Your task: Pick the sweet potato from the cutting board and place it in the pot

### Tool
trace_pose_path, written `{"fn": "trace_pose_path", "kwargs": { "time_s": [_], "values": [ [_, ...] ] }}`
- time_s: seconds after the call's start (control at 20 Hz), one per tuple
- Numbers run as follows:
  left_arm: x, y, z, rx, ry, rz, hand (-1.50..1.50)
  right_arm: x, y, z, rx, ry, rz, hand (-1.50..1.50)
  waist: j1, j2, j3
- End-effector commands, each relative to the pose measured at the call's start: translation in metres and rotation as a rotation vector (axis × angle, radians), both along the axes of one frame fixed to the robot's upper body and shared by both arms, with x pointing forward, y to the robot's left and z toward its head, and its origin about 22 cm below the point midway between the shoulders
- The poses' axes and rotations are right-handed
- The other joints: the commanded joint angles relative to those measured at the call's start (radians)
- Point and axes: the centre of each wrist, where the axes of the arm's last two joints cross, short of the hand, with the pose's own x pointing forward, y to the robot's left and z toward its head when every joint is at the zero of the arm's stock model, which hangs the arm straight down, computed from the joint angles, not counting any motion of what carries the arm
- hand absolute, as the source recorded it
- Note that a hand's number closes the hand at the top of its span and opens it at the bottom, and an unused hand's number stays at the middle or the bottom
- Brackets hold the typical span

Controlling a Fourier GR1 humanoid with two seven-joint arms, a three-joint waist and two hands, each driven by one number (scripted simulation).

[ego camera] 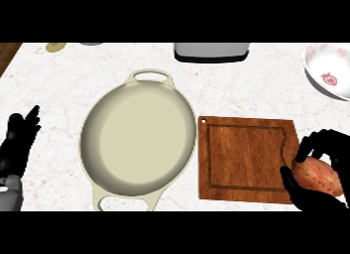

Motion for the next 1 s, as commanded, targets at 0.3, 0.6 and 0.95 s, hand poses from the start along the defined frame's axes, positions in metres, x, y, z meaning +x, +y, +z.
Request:
{"fn": "trace_pose_path", "kwargs": {
  "time_s": [0.3, 0.6, 0.95],
  "values": [
    [0.003, -0.017, -0.001, -0.006, 0.003, -0.010, 0.00, -0.034, 0.045, 0.082, 0.123, -0.243, 0.159, 1.50, 0.019, 0.001, -0.002],
    [0.009, -0.015, 0.014, 0.012, -0.012, -0.026, 0.00, -0.014, 0.110, 0.111, 0.075, -0.114, 0.197, 1.50, 0.027, 0.000, -0.003],
    [0.006, 0.000, 0.023, -0.004, -0.014, -0.024, 0.00, 0.043, 0.179, 0.137, 0.091, 0.015, 0.186, 1.50, 0.039, 0.006, -0.002]
  ]
}}
